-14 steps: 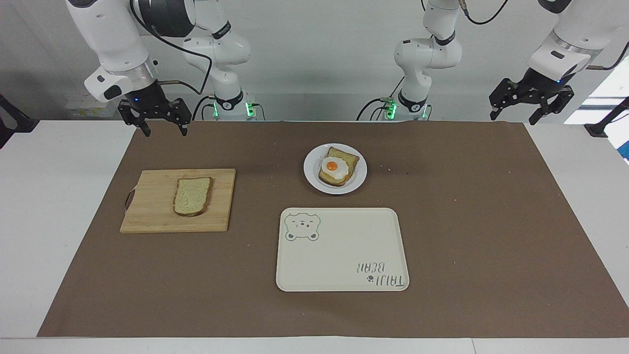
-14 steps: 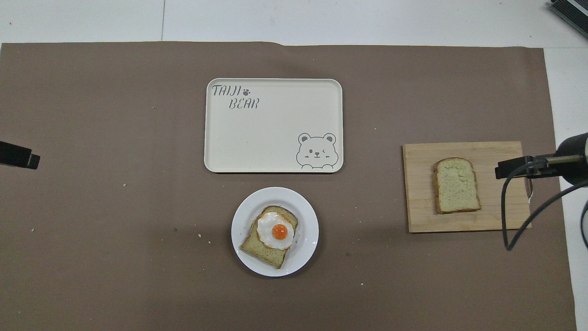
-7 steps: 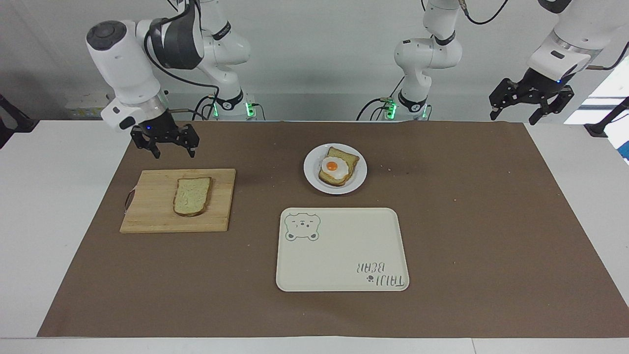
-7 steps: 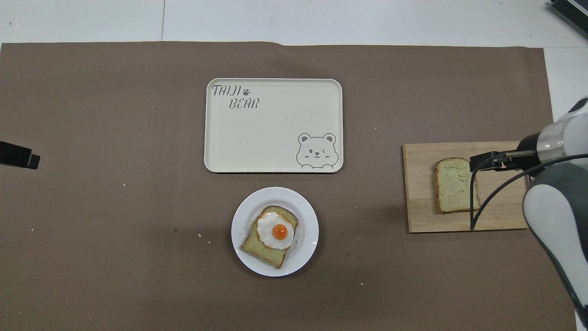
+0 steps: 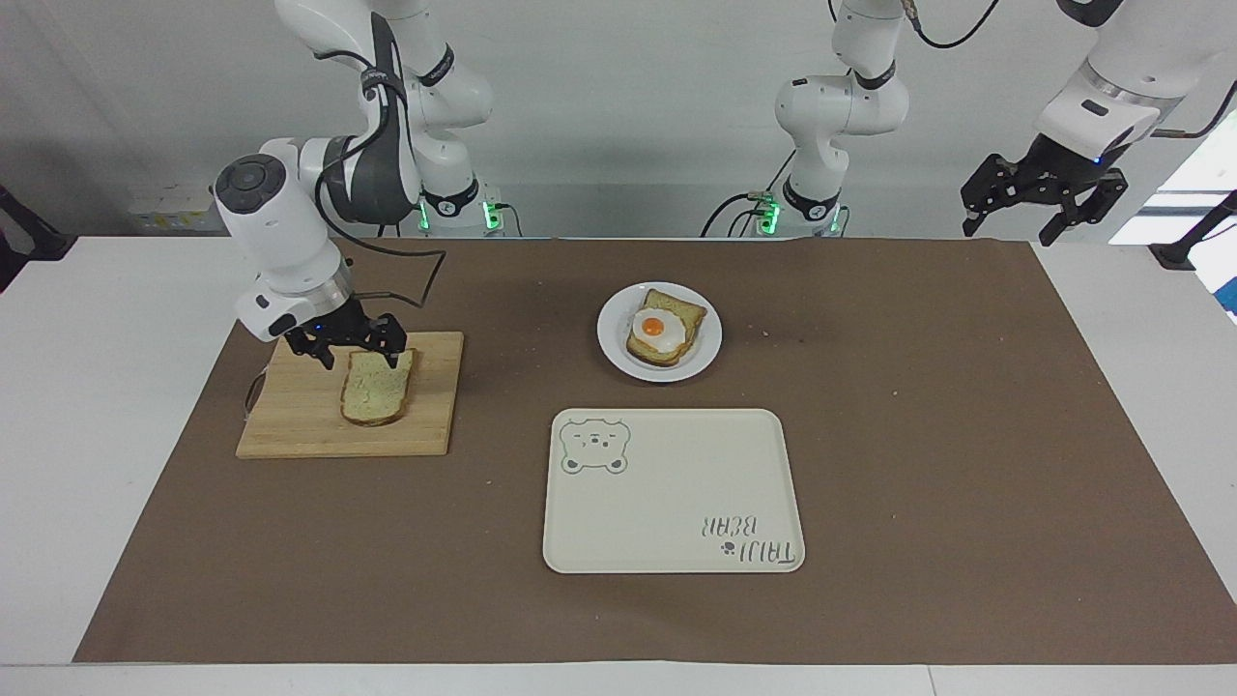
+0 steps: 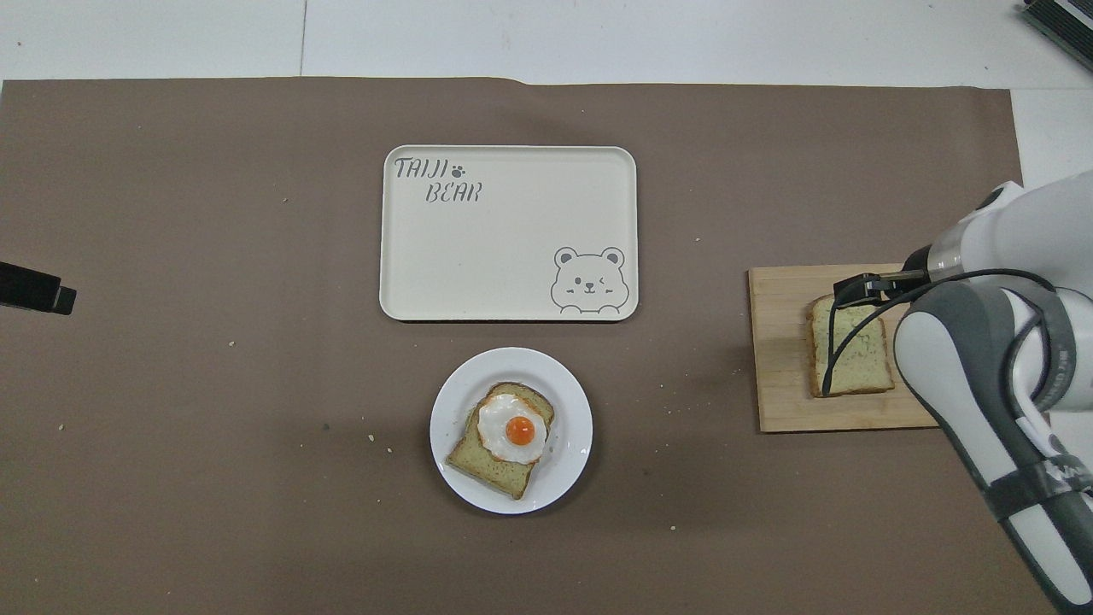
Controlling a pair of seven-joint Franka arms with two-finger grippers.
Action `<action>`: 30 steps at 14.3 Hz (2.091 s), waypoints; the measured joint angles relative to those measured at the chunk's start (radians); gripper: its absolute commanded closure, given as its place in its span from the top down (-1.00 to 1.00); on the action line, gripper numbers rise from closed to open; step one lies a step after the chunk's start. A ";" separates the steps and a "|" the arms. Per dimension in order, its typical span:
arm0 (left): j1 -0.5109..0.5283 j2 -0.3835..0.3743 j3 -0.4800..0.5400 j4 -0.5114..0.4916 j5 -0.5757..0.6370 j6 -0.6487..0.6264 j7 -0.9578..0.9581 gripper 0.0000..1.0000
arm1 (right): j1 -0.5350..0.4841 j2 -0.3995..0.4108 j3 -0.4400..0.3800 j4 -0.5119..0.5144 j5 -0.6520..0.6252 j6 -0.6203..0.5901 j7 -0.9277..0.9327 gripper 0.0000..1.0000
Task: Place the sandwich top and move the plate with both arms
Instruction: 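Reach the right gripper over the bread slice on the wooden board, then close the right gripper on the bread slice and lift it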
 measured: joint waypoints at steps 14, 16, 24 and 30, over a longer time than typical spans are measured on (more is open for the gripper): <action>0.000 -0.002 0.000 -0.003 0.000 0.000 0.000 1.00 | -0.084 0.055 -0.003 -0.153 0.065 0.175 -0.110 1.00; 0.000 -0.002 0.000 -0.004 -0.001 0.000 0.000 1.00 | -0.091 0.063 -0.003 -0.174 0.090 0.204 -0.147 1.00; 0.000 -0.003 0.001 -0.003 0.000 0.000 -0.001 1.00 | -0.123 0.080 -0.003 -0.184 0.121 0.215 -0.191 0.15; 0.002 -0.003 0.009 -0.003 0.000 0.000 -0.001 1.00 | -0.123 0.077 0.001 -0.182 0.131 0.215 -0.191 -0.48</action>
